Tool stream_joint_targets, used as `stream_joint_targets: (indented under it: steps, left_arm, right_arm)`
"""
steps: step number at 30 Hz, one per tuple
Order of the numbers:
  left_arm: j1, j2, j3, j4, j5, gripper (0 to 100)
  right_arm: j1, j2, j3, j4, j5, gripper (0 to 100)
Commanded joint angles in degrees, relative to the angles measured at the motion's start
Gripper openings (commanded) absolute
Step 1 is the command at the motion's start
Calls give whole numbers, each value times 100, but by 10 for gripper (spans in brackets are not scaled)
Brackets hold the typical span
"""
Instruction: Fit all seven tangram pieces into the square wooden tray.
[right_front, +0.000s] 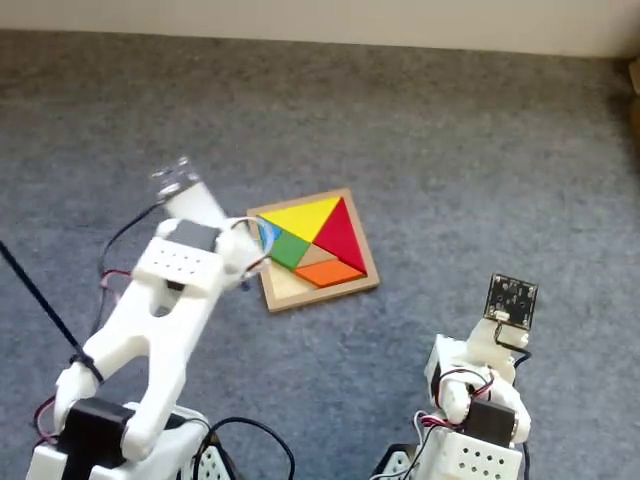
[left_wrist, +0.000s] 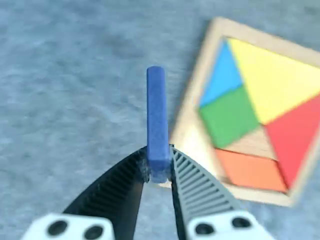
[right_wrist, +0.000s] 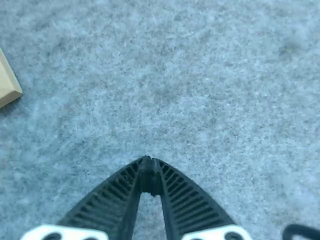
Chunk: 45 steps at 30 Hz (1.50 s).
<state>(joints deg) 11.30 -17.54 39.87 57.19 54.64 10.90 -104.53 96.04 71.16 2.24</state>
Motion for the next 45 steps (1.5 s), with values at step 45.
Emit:
stream_joint_targets:
  steps: [45]
  left_arm:
    - [1578, -110, -497, -949, 1073, 383]
  right_arm:
    - [-4, -101, 796, 48, 53, 5]
